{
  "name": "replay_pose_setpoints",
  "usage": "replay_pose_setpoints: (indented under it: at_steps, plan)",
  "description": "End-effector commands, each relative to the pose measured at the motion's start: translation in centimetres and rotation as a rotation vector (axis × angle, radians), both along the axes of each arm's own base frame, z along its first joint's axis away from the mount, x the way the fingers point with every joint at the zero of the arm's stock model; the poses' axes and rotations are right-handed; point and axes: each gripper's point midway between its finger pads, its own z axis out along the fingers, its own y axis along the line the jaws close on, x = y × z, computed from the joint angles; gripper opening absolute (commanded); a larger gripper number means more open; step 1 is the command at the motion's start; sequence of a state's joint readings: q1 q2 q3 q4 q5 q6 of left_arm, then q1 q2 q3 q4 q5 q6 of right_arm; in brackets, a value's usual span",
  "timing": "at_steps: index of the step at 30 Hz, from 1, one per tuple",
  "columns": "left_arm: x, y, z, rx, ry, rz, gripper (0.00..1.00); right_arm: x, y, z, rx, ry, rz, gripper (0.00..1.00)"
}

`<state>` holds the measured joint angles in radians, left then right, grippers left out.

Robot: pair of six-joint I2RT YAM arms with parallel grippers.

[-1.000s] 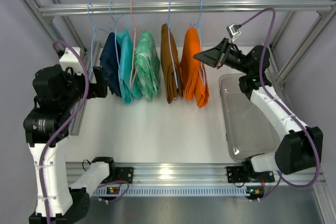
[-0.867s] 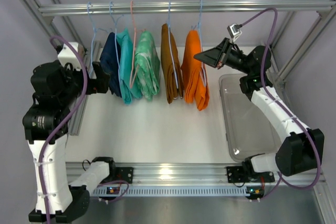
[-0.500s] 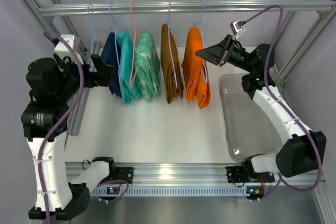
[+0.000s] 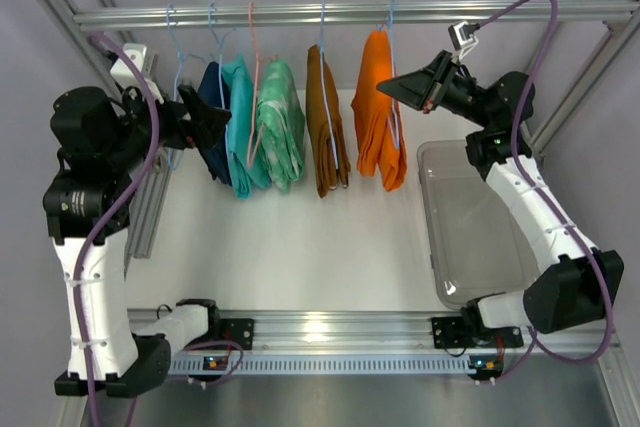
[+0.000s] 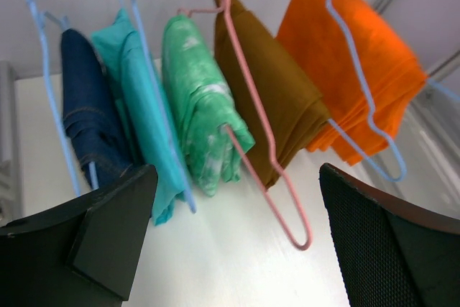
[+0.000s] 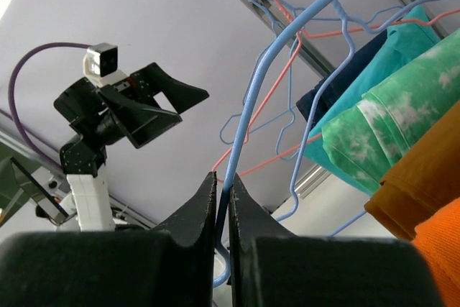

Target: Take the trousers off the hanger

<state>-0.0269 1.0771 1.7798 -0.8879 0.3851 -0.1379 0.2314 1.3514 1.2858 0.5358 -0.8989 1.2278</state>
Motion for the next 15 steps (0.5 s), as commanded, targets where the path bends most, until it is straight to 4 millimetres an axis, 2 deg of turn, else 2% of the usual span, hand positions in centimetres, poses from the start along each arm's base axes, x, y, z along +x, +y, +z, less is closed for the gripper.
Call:
replay_pose_setpoints:
  at_steps: [1, 3, 4, 5, 7, 8, 11, 12, 13, 14, 15]
  plan:
    - [-0.4, -2.5, 3.5, -0.091, -0.076, -0.139, 0.99, -5.9, -1.9, 7.4, 0.050, -0.418, -0.054, 0.00]
    - [0.1, -3.6, 3.8, -0.137, -0.062, -0.198, 0.99, -7.2, -2.2, 7.4, 0.043, -0.441, -0.060, 0.00]
    - [-0.3, -4.7, 4.9, -0.187, -0.079, -0.265, 0.99, -7.2, -2.2, 6.5, 0.027, -0.417, -0.058, 0.00]
    - [0.3, -5.3, 4.7, -0.221, -0.057, -0.302, 0.99, -7.5, -2.2, 6.4, 0.022, -0.419, -0.060, 0.00]
    - [-0.4, -7.0, 5.5, -0.319, -0.023, -0.412, 0.99, -8.5, -2.5, 6.1, 0.005, -0.425, -0.069, 0.00]
    - [0.5, -7.5, 6.1, -0.352, -0.042, -0.448, 0.99, -9.3, -2.7, 6.2, -0.001, -0.447, -0.078, 0.00]
    - [1.3, -8.9, 7.5, -0.465, -0.038, -0.541, 0.99, -9.9, -3.0, 5.6, -0.015, -0.426, -0.096, 0.00]
    - [1.7, -9.4, 7.4, -0.485, -0.027, -0.554, 0.99, -10.6, -3.2, 5.7, -0.018, -0.444, -0.105, 0.00]
    - [1.5, -10.7, 7.5, -0.502, -0.012, -0.593, 0.99, -10.5, -3.3, 5.3, -0.023, -0.435, -0.120, 0.00]
    - [2.6, -11.4, 7.1, -0.513, 0.005, -0.591, 0.99, -10.5, -3.4, 5.1, -0.028, -0.436, -0.128, 0.00]
    - [2.6, -12.2, 7.3, -0.513, -0.012, -0.613, 0.98, -10.9, -3.5, 5.0, -0.030, -0.431, -0.136, 0.00]
